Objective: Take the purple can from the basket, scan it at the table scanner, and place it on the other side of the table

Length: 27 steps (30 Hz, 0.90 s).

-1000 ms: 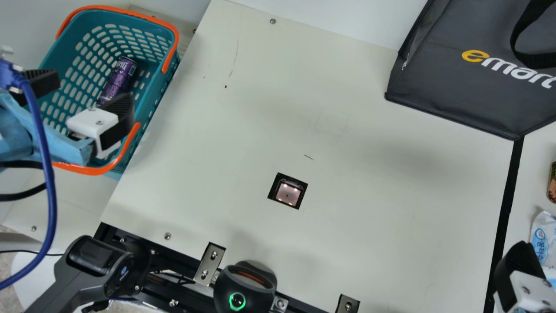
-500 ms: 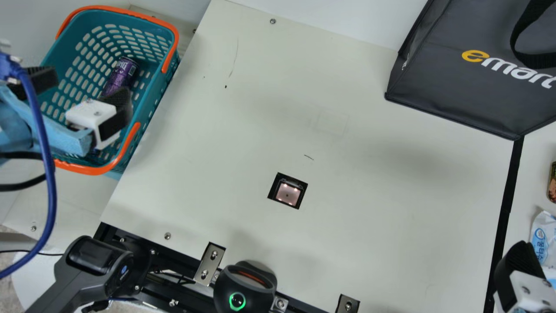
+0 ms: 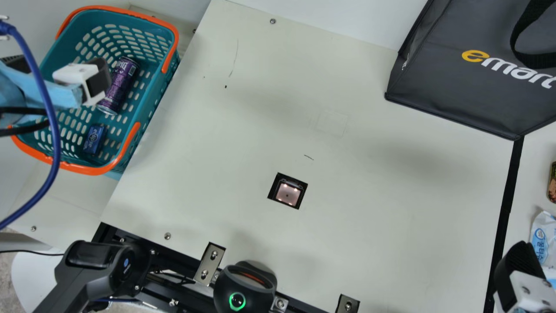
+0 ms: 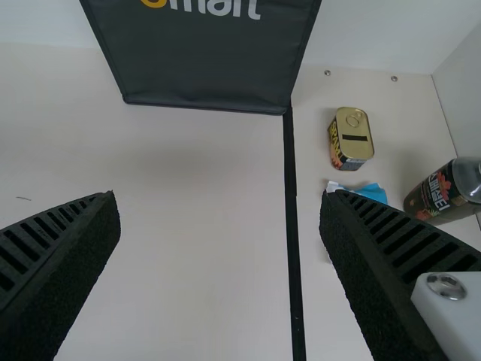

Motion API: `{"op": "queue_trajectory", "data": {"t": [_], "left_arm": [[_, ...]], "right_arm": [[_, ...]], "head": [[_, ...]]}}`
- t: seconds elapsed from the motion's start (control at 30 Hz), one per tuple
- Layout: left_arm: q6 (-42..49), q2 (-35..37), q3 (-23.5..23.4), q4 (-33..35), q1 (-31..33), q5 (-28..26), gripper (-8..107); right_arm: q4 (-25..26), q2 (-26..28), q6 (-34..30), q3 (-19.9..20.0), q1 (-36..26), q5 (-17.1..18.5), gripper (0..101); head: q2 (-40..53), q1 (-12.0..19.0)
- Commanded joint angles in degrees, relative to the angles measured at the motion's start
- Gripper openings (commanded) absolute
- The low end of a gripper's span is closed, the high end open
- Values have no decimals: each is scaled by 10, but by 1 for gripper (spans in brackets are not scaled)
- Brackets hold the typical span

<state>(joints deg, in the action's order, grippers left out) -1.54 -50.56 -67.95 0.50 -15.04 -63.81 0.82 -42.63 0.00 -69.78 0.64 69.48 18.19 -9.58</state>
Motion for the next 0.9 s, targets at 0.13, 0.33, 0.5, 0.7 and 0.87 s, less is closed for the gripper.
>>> {"op": "queue_trajectory", "data": {"t": [0.13,0.33,0.5,0.7,0.87], "left_arm": [[49,-32,4,25,-84,20,90],[114,-70,8,52,-144,40,90],[172,-110,11,85,-184,54,90],[236,-163,20,118,-217,76,90],[272,-208,30,132,-231,105,90]], "right_arm": [[0,0,0,0,0,0,95],[0,0,0,0,0,0,95],[0,0,0,0,0,0,95],[0,0,0,0,0,0,95],[0,0,0,0,0,1,95]], "head": [[2,17],[2,17],[2,17],[2,17],[2,17]]}}
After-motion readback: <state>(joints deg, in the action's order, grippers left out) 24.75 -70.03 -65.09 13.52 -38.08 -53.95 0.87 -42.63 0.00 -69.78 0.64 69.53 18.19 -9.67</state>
